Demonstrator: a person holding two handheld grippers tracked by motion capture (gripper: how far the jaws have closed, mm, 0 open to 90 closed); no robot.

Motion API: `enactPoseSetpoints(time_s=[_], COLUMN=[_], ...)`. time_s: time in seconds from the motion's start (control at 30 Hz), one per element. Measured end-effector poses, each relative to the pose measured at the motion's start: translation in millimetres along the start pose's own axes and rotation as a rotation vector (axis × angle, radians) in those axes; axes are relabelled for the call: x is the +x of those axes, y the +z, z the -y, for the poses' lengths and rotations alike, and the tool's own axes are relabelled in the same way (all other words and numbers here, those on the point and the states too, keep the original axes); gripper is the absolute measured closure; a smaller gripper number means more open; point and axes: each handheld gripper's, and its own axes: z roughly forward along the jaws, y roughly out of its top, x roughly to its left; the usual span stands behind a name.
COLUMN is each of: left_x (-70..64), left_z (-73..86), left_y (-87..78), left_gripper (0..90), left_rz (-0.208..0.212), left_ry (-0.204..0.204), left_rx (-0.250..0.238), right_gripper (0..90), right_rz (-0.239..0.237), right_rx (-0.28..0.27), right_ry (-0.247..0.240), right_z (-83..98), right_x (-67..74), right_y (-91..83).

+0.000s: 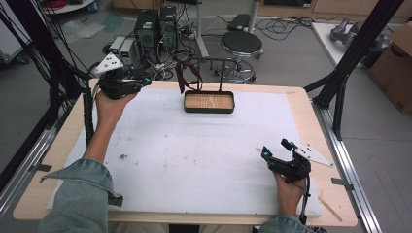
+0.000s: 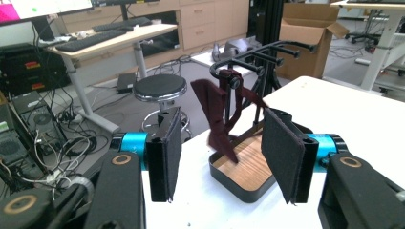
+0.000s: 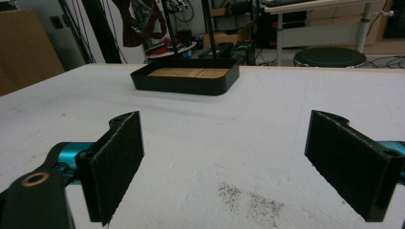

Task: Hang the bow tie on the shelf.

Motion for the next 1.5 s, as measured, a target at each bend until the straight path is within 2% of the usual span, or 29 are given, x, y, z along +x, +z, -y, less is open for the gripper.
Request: enactPoseSetpoints(time_s=[0.2,0.23,0.7,0.93,1.1,1.4,1.43,1.5], left_x=[-3.5,-5.4,-18.5,-24.9,-29.4,-38.3,-40.5,-43.2], left_z=[0.0,0.5,8.7,19.7,35.4,56.3,63.3,69.6], left_y=[-15.8,-23.6,-71.0,-91.1,-102.9,-106.8,-106.7,-107.4], left_gripper=[45.6,45.4,41.8,38.3,38.0,31.2,31.1,30.9], left_rz=[0.001,0.004,0.01,0.006,0.0,-0.012,0.001,-0.006], left_ry=[0.017,0.016,0.033,0.012,0.001,-0.03,-0.05,-0.05], left_rx=[-0.009,-0.019,-0.048,-0.049,-0.017,0.035,0.045,0.053], right_gripper=[12.1,12.1,12.1,12.1,12.1,12.1,12.2,12.1], right_rz=[0.003,0.003,0.014,0.014,0.015,0.018,0.018,0.017], right_rx=[0.001,0.005,0.003,0.009,0.009,0.008,0.008,0.008], right_ry=[-0.003,0.002,-0.005,-0.003,-0.004,-0.004,-0.003,-0.005], right_z=[0.1,0.1,0.0,0.1,0.1,0.2,0.1,0.2], right_x=[-0.1,0.5,0.3,1.1,1.3,1.2,1.3,1.1], right_y=[0.0,-0.1,0.0,-0.3,-0.3,0.0,0.0,0.0])
